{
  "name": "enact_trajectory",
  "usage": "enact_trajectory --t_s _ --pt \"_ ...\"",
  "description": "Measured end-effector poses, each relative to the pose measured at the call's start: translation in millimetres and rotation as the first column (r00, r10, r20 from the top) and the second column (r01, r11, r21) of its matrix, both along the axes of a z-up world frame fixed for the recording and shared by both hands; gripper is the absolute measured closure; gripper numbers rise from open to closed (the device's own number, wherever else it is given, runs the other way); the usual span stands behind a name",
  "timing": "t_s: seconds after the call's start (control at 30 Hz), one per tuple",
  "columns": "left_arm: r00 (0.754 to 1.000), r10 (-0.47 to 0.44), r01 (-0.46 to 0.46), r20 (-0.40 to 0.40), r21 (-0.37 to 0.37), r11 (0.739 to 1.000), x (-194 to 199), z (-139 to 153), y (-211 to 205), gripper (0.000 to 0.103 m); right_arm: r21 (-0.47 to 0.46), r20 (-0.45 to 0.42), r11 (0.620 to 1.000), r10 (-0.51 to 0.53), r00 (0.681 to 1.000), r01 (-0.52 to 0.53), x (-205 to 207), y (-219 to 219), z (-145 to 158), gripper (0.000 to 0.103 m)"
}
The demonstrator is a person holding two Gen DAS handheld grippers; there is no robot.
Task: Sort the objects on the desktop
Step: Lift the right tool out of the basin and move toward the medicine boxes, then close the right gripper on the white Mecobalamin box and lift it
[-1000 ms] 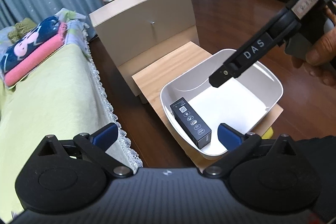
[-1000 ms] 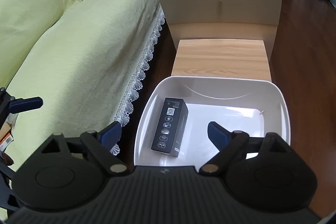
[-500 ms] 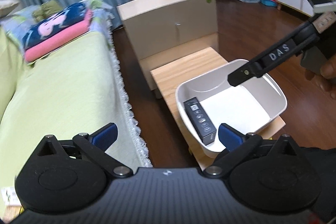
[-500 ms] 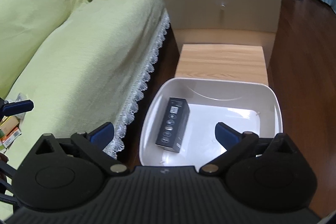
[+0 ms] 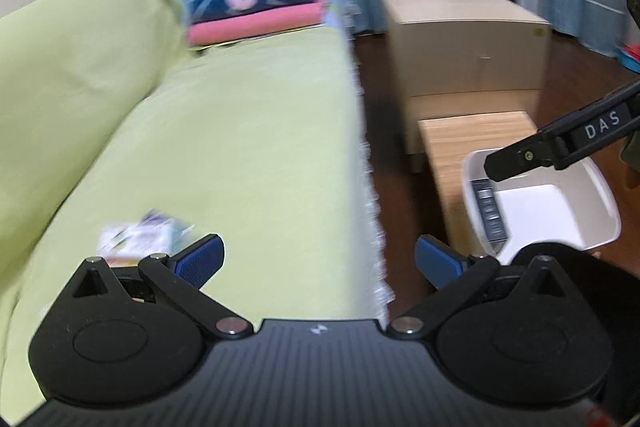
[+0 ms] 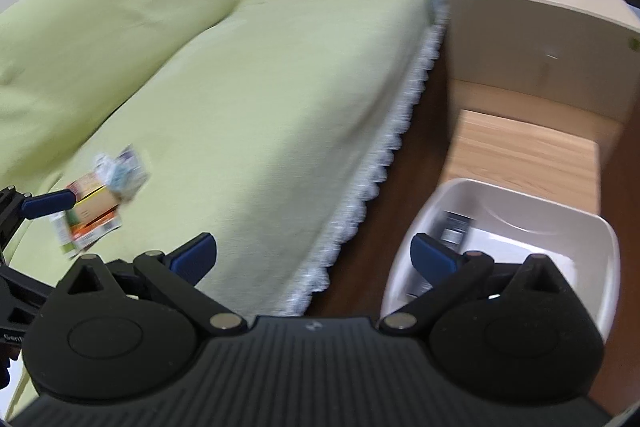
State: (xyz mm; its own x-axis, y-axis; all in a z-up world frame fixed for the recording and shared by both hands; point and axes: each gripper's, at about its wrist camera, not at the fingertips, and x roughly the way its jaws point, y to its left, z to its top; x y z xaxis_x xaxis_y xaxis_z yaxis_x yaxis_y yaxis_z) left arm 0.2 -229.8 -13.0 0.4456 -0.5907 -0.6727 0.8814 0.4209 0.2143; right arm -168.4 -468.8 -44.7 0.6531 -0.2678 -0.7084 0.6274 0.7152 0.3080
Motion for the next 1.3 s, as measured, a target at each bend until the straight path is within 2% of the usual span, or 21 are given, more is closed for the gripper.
enact_trajectory --t_s 0.2,0.37,0.57,0.7,0.87,1.13,1.3 --pt "0.983 0.185 -0.185 0.005 0.014 0.983 36.5 2.6 69.2 0.0 -0.022 0.013 0.982 0.188 0.982 -0.187 65.8 44.1 8.3 0.001" --pt "0.943 0.333 -0.333 0.003 0.025 0.942 65.2 0.6 121.9 0.0 -0.038 0.013 0.945 0.326 0.945 -0.325 123.7 83.4 14.2 0.001" --pt "0.897 0.442 -0.442 0.007 0.028 0.897 90.3 -1.9 171.9 0.0 -0.062 0.011 0.882 0.468 0.884 -0.466 187.6 129.1 19.8 0.001" --pt "0.874 0.486 -0.486 0.003 0.032 0.873 100.9 -4.8 186.4 0.0 -0.074 0.009 0.84 0.54 0.841 -0.538 216.9 149.4 17.4 0.001" --pt "0.86 0.511 -0.51 -0.005 0.04 0.859 113.1 -12.5 192.1 0.0 -0.033 0.035 0.813 0.582 0.813 -0.581 256.6 164.5 11.5 0.002" --pt "0.856 0.517 -0.515 -0.017 0.05 0.856 128.2 -21.6 195.0 0.0 -0.06 0.004 0.743 0.668 0.744 -0.667 305.3 191.1 -7.6 0.018" --pt "0.853 0.521 -0.519 -0.032 0.047 0.853 133.7 -27.2 195.3 0.0 -0.049 -0.016 0.729 0.683 0.731 -0.683 327.0 195.2 -18.2 0.029"
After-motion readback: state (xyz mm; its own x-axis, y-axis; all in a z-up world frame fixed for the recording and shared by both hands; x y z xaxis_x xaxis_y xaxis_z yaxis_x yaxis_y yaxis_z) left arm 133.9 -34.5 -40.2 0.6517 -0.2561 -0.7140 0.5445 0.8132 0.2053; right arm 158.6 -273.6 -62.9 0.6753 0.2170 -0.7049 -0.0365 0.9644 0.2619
